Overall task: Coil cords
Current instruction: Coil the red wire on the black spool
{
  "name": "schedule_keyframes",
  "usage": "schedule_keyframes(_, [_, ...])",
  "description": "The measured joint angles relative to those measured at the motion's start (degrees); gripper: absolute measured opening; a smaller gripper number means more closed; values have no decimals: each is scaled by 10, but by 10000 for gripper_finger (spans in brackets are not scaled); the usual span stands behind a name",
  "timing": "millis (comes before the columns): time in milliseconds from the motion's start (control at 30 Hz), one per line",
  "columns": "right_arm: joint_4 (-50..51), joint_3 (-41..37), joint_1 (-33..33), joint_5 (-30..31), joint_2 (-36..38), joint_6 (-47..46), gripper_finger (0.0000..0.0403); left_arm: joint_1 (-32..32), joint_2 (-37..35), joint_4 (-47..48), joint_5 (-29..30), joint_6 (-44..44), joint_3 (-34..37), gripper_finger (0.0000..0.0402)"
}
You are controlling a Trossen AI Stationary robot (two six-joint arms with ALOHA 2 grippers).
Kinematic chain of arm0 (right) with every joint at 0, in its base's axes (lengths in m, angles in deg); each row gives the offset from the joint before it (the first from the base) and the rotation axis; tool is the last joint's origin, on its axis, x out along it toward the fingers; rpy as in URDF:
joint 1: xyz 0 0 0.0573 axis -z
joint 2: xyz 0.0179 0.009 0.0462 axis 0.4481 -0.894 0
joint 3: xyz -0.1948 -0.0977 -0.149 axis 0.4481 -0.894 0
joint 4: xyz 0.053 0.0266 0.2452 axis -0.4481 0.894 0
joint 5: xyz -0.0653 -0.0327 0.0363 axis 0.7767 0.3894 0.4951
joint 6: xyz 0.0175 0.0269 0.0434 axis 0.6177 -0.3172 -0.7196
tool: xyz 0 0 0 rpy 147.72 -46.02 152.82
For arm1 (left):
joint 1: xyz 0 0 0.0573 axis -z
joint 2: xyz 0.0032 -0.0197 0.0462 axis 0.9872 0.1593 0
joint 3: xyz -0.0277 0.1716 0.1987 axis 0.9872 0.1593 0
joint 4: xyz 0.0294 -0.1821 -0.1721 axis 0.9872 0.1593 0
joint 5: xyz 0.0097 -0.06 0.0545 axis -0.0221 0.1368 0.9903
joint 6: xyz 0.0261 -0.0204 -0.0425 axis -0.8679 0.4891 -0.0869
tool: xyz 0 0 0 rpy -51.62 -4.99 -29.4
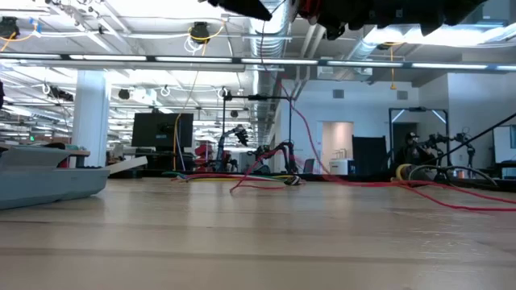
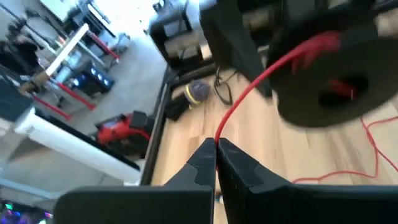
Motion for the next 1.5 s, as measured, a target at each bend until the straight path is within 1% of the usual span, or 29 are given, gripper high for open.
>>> schedule_keyframes(67, [-3,0,0,0,11,0,108,-4,0,-25,-20,9,21,0])
schedule_keyframes(167, [-6,0,3,0,27,0,108,-9,1,-40,-51,25,44,0])
schedule_keyframes(300, [-3,0,11,0,37,0,108,-13,0,-74,-105,44,68,0])
schedule_keyframes(433, [-7,0,16,0,37,-2,108,-13,1,-93,-130,59,79,0])
schedule_keyframes(533, [-15,0,19,0,37,-4,108,-13,0,-109,-133,63,92,0])
schedule_keyframes(767, [-38,0,19,11,37,-2,108,-13,0,-213,-133,70,153,3])
schedule_keyframes(933, [-51,0,19,13,38,-3,108,-15,0,-278,-127,73,194,40])
schedule_keyframes(1067, [-59,0,19,13,37,-4,108,-29,2,-316,-123,104,224,77])
schedule_keyframes(1200, [-64,0,19,13,37,-5,108,-46,26,-357,-121,113,243,103])
schedule_keyframes(1333, [-72,0,22,14,37,-11,108,-59,71,-421,-126,112,242,113])
schedule_keyframes(1400, [-71,0,25,17,37,-11,108,-65,101,-466,-152,122,242,113])
schedule_keyframes(1500, [-69,0,33,32,37,-12,108,-67,145,-551,-219,151,241,114])
